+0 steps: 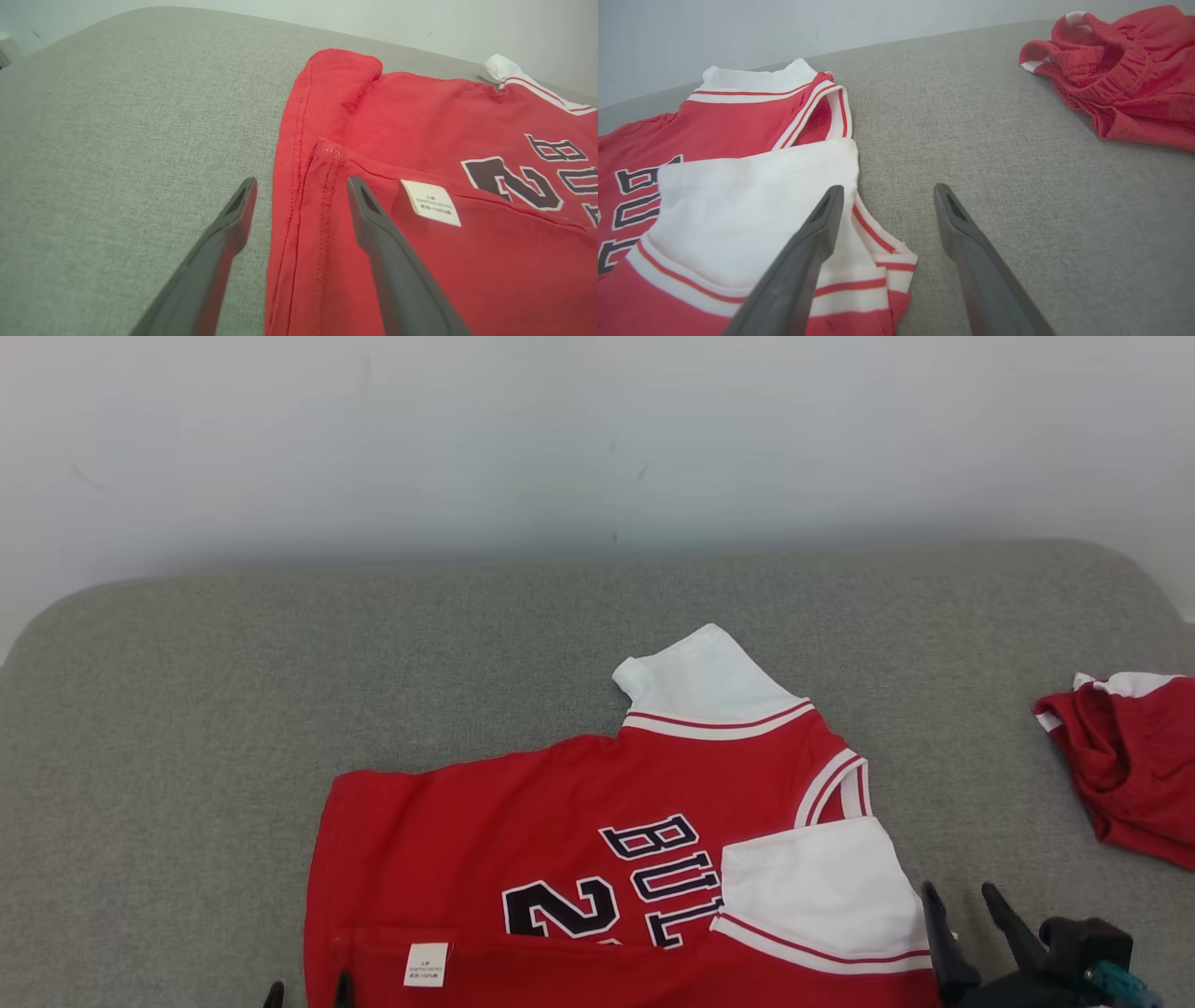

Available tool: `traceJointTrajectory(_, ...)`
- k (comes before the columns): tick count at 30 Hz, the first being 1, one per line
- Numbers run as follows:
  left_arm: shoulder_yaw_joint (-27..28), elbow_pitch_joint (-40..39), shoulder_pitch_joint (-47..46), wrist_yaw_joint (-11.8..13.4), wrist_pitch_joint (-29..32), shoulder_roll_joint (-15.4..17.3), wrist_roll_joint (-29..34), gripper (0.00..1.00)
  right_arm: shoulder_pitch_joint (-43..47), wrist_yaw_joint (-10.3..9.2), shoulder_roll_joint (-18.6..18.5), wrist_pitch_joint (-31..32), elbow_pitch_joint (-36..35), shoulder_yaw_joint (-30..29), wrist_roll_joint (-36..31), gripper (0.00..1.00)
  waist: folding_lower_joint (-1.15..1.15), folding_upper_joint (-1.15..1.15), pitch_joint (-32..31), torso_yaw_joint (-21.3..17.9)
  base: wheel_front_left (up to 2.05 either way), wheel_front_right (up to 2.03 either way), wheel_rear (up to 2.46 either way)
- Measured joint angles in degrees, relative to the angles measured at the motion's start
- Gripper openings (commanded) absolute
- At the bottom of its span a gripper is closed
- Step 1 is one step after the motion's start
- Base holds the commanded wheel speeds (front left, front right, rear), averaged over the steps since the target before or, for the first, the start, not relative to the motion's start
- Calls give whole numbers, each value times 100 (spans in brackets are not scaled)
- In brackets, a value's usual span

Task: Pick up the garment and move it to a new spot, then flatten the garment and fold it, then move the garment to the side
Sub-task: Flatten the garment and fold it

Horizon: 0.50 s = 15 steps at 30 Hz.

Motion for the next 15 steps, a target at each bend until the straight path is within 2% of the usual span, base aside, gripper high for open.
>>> traceJointTrajectory(4, -20, 122, -492, -62, 0, 44, 269, 100, -408, 0, -34, 0, -23, -52, -159, 100, 0, 0, 156, 57, 0, 0, 0)
traceJointTrajectory(11, -372, 859, -1614, -102, 0, 441, 365, 100, -1386, 0, -74, 45, 316, 260, -383, 100, 1, 0, 426, 145, 0, 0, 0)
traceJointTrajectory(15, -999, 1507, -2463, -112, 165, 812, 92, 100, -2100, 0, -110, 114, 545, 565, -488, 100, 1, 1, 626, 181, 0, 0, 0)
